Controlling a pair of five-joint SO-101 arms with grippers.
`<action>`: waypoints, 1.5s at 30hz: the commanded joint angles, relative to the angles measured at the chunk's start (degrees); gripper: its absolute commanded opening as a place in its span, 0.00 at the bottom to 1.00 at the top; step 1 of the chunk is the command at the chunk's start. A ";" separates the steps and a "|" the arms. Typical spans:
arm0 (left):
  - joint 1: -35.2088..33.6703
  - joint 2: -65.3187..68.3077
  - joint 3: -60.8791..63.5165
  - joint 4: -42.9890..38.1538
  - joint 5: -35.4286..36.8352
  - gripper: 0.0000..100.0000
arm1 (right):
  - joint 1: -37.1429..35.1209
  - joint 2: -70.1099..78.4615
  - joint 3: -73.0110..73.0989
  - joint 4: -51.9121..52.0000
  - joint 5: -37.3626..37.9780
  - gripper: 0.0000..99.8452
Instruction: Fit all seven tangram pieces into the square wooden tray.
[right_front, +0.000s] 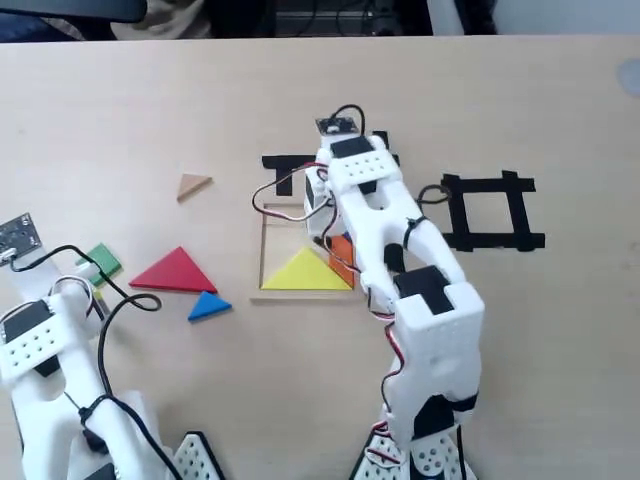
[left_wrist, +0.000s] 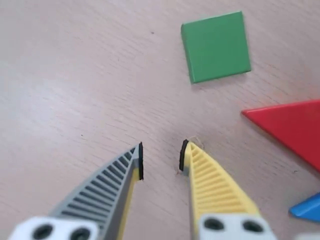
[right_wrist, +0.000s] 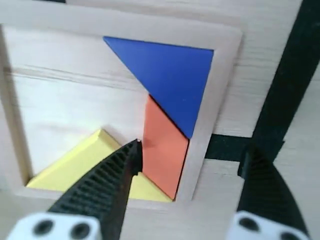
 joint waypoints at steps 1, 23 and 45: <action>-0.40 -0.97 -0.13 -0.88 -0.53 0.15 | 0.88 -2.77 -5.32 2.46 0.62 0.32; -0.31 -1.58 1.63 -5.89 -0.18 0.15 | -0.97 -11.38 -20.00 18.11 1.85 0.31; -22.99 17.76 -41.80 24.26 -2.73 0.15 | -7.74 -18.07 -7.34 12.13 25.49 0.17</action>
